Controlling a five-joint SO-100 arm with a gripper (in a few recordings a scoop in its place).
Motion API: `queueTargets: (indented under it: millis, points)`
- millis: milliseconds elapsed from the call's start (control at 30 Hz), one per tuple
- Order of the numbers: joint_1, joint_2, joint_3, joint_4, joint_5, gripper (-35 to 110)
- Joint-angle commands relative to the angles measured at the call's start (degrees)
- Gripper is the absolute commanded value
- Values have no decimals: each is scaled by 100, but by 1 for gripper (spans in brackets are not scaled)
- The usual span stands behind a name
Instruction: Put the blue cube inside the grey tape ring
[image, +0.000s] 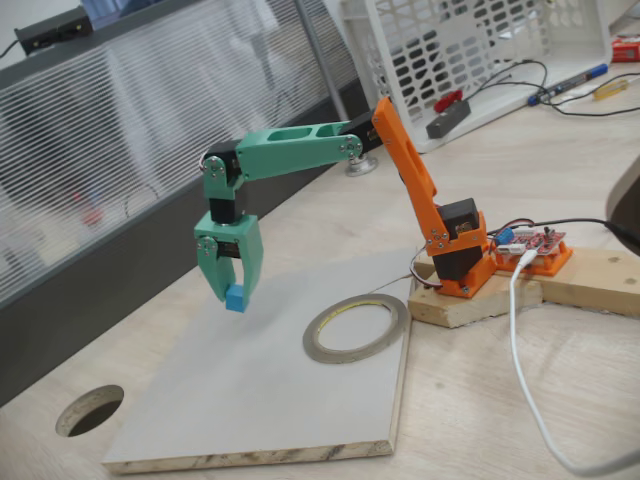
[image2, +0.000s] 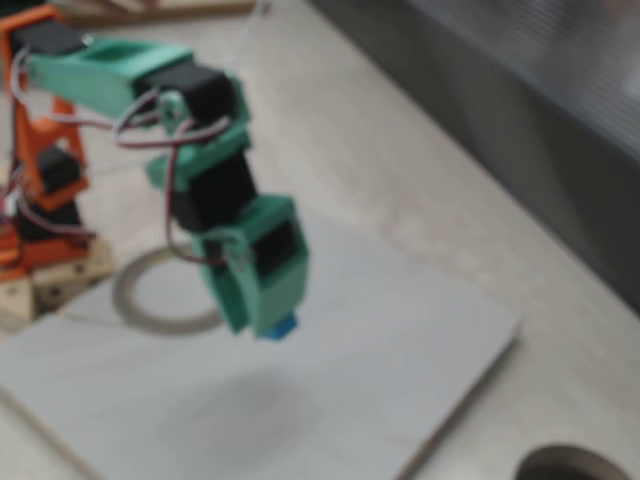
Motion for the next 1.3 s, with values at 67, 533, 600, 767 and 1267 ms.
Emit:
queueTargets:
  millis: [67,533,600,767,1267]
  points:
    - [97,1687,1354,26,79,0]
    - [-519,3867,5001,-18,97,0]
    - [-580,3876,5159,0,97,0]
    - [-589,3867,5221,-18,97,0]
    - [-589,3850,5221,-35,62,0]
